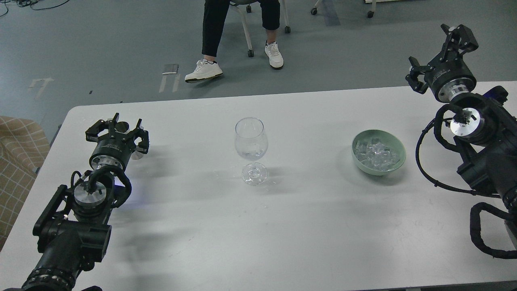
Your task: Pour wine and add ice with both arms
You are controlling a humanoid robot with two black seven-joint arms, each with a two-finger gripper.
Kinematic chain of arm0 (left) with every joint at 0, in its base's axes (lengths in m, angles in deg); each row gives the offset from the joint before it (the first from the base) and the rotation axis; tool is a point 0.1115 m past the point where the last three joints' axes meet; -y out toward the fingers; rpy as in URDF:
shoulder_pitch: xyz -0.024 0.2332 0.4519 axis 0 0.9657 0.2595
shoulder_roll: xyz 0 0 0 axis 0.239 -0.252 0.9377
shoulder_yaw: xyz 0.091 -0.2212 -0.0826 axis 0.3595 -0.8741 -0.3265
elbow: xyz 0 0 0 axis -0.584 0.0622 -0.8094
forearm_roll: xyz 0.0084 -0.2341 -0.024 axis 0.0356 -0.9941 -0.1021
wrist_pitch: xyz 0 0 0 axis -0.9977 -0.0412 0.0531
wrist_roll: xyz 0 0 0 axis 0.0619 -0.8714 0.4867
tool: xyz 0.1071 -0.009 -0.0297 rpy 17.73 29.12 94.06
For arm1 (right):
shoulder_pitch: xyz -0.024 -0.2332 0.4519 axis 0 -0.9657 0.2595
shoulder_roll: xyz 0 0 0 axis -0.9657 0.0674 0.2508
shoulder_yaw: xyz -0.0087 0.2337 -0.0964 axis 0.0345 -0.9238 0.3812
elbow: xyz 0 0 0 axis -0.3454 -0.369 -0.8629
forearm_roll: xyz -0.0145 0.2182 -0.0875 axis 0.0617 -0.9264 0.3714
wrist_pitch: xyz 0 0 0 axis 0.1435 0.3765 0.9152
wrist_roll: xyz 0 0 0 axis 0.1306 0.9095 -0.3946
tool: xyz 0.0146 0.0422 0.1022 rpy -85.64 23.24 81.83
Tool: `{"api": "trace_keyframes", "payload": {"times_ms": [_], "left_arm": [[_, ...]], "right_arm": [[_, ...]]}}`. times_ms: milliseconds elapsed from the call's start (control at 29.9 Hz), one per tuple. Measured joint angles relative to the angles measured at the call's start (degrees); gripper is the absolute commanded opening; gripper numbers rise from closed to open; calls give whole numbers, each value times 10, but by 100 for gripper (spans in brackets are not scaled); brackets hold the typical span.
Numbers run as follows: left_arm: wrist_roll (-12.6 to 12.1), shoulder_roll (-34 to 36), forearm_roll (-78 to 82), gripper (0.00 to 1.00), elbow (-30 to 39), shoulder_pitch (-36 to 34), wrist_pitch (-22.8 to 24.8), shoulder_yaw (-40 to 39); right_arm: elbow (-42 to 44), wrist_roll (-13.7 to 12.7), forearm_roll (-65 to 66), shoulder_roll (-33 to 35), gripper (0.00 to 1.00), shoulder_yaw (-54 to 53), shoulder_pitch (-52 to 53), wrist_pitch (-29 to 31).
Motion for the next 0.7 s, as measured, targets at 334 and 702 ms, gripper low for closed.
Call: {"api": "trace_keyframes", "payload": {"times_ms": [334,702], "left_arm": [[0,3,2,88,4,-10,0,-2],[-6,19,5,98,43,-39,17,0]], "right_arm": [[0,0,0,1,100,0,0,0],[-32,0,0,2,100,1,0,1]]}}
